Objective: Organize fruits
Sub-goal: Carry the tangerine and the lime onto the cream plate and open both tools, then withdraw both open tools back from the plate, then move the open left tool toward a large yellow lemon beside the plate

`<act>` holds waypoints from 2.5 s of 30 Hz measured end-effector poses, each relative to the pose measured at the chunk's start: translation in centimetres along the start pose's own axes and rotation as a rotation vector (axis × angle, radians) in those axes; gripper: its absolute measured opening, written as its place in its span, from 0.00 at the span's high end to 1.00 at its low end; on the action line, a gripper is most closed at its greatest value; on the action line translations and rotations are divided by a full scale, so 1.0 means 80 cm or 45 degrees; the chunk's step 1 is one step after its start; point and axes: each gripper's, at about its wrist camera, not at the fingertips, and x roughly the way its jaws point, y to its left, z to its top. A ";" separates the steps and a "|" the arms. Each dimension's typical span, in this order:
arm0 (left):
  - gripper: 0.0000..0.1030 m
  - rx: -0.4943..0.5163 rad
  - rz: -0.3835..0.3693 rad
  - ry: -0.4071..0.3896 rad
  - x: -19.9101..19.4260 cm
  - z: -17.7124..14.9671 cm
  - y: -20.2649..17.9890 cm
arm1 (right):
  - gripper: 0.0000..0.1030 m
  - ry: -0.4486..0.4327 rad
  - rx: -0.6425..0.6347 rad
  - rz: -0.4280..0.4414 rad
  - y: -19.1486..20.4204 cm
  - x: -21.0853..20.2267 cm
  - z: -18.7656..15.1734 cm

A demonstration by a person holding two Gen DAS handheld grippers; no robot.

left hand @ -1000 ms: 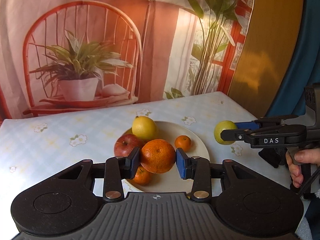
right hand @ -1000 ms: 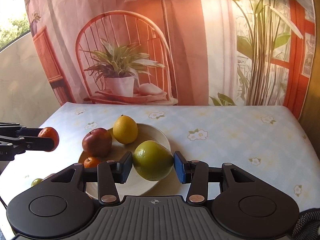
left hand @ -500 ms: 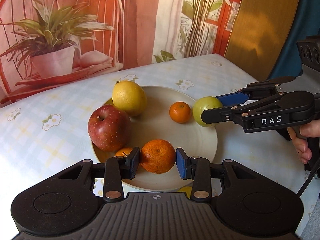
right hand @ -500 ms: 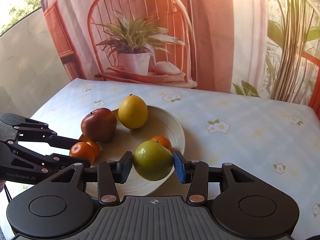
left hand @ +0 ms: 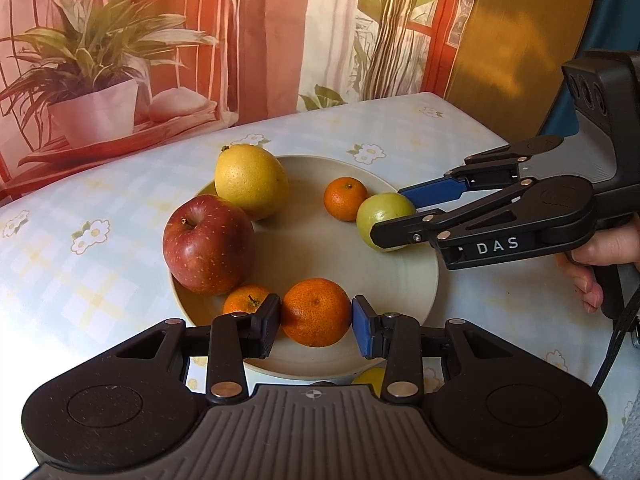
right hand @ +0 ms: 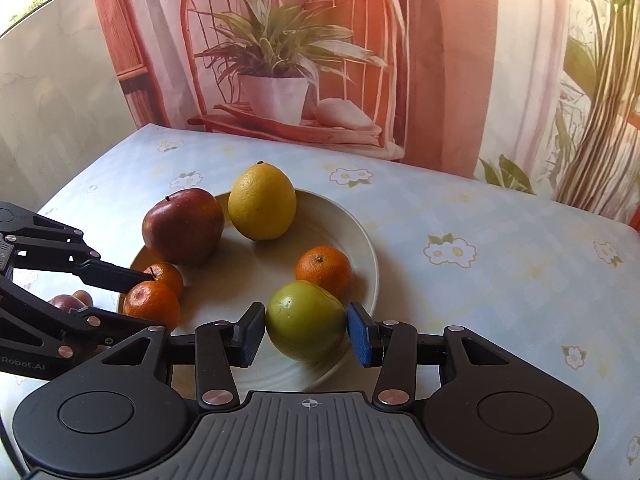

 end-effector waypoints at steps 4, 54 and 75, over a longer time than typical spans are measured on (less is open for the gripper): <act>0.60 0.012 -0.015 0.008 0.001 -0.001 -0.002 | 0.59 -0.023 0.033 -0.009 -0.001 0.004 0.003; 0.60 -0.211 0.212 -0.136 -0.141 -0.064 0.066 | 0.59 -0.109 0.177 -0.022 0.076 -0.099 -0.065; 0.60 -0.175 0.108 -0.165 -0.140 -0.102 0.006 | 0.59 -0.005 0.116 -0.062 0.106 -0.127 -0.117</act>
